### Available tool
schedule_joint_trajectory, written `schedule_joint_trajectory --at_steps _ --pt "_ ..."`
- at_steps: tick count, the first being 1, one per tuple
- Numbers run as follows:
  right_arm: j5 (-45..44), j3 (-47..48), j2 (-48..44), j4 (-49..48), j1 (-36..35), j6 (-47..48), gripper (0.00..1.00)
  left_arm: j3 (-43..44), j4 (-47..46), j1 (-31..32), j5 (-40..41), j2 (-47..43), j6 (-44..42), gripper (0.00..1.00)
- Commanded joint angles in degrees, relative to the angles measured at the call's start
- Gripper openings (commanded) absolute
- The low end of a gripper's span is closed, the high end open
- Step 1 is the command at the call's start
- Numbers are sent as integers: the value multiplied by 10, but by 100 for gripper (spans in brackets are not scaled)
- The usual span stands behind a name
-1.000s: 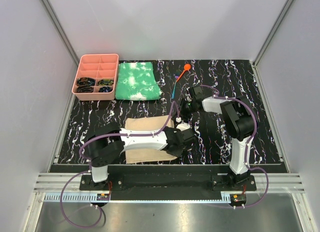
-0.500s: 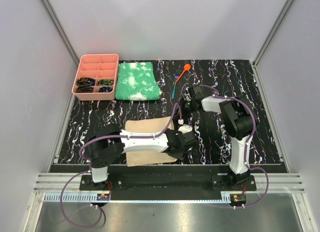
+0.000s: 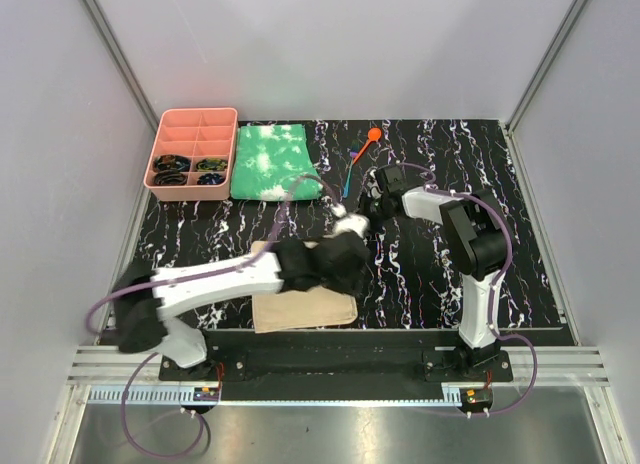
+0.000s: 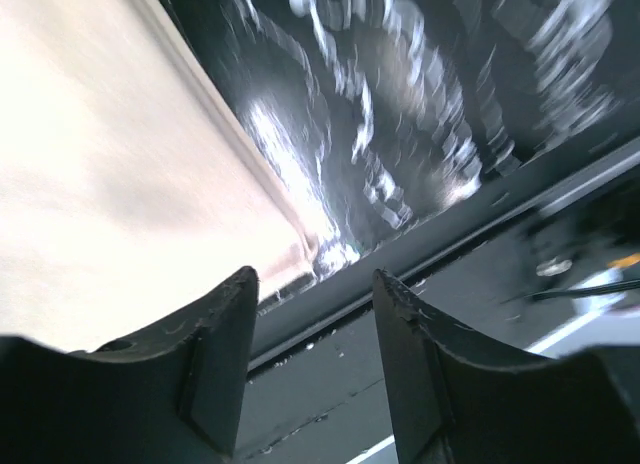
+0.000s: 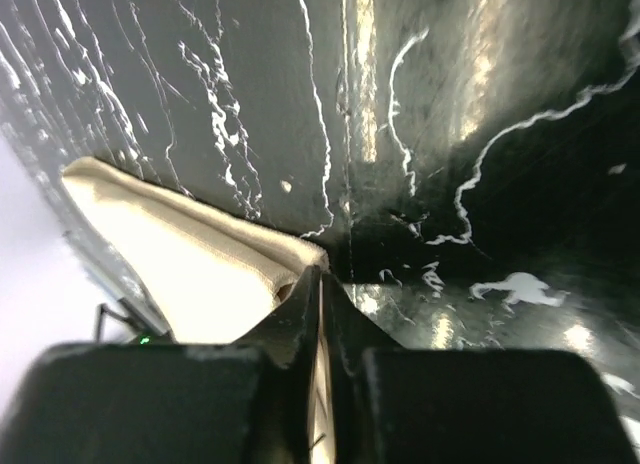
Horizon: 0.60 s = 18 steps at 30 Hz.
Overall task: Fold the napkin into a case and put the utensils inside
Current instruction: Pick up the lower triangle-folded napkin from the center of the board.
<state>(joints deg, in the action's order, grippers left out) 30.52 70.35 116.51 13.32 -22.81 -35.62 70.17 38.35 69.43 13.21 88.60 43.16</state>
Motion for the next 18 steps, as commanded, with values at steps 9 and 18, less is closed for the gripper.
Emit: schedule_joint_trajectory --at_steps 9,18 --pt "-2 70 -59 93 -4 78 45 -146 -119 -432 -267 -195 -100 44" --pt "18 74 -21 76 -26 84 52 -206 -173 -605 -390 -154 -60 45"
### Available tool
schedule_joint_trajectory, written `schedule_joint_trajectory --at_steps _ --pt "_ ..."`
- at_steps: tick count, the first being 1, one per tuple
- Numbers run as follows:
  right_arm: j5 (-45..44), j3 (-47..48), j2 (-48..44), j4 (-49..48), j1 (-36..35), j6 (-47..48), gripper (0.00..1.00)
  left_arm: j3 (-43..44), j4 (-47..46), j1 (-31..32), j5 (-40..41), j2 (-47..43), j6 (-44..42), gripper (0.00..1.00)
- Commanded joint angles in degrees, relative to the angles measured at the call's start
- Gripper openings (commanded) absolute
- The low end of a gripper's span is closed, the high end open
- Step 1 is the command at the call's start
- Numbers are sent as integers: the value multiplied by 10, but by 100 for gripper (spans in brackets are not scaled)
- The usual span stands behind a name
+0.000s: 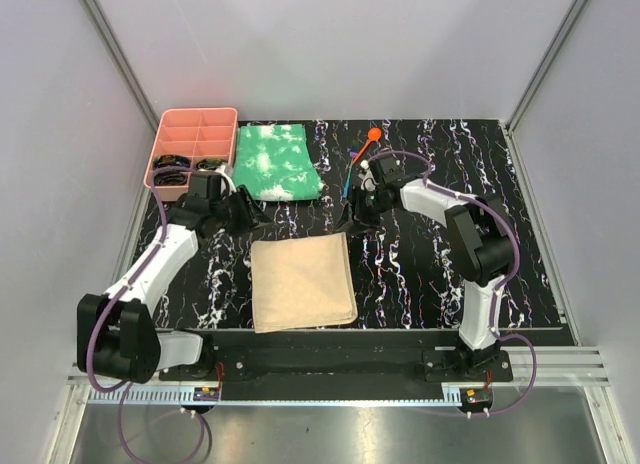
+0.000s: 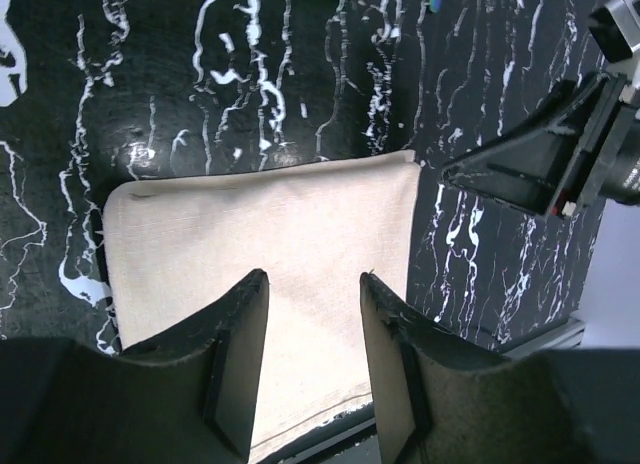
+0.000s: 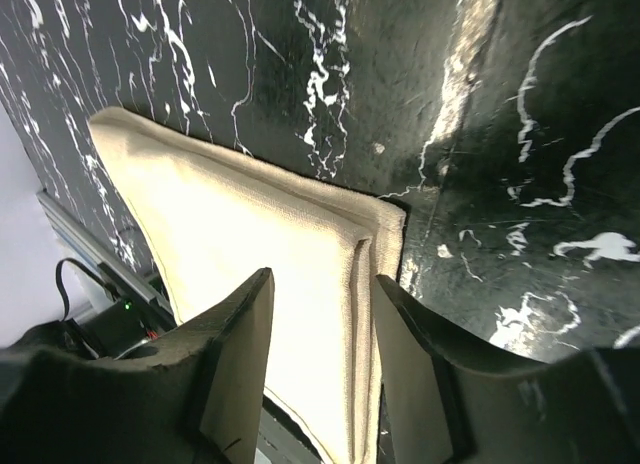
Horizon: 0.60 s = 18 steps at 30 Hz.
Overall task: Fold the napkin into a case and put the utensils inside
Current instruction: Pick up the lower triangle-folded napkin from the center of the board.
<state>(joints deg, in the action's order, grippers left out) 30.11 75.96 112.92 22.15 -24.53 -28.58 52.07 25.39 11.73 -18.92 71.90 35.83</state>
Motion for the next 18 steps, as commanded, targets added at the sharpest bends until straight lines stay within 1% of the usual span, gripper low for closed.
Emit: schedule_joint_trajectory --at_steps 1,4,7,11,13,15,17,18 --pt "22 18 19 -12 -10 14 52 -30 -43 -33 -61 14 17 50" --pt "26 15 26 -13 -12 16 49 -50 -56 -56 -51 19 29 64" --pt "22 8 26 -18 -12 17 49 -54 -66 -72 -67 45 32 64" --pt "15 6 28 -19 -12 20 49 -40 -67 -80 -74 80 27 61" --pt "18 8 36 -20 -12 19 49 -36 -67 -80 -62 95 27 60" --pt "24 10 41 -22 -12 18 42 -33 -68 -83 -48 109 28 59" --pt "21 10 46 -25 -12 18 33 -32 -74 -86 -46 118 30 58" --pt "15 11 46 -24 -12 19 31 -33 -75 -86 -45 123 33 58"
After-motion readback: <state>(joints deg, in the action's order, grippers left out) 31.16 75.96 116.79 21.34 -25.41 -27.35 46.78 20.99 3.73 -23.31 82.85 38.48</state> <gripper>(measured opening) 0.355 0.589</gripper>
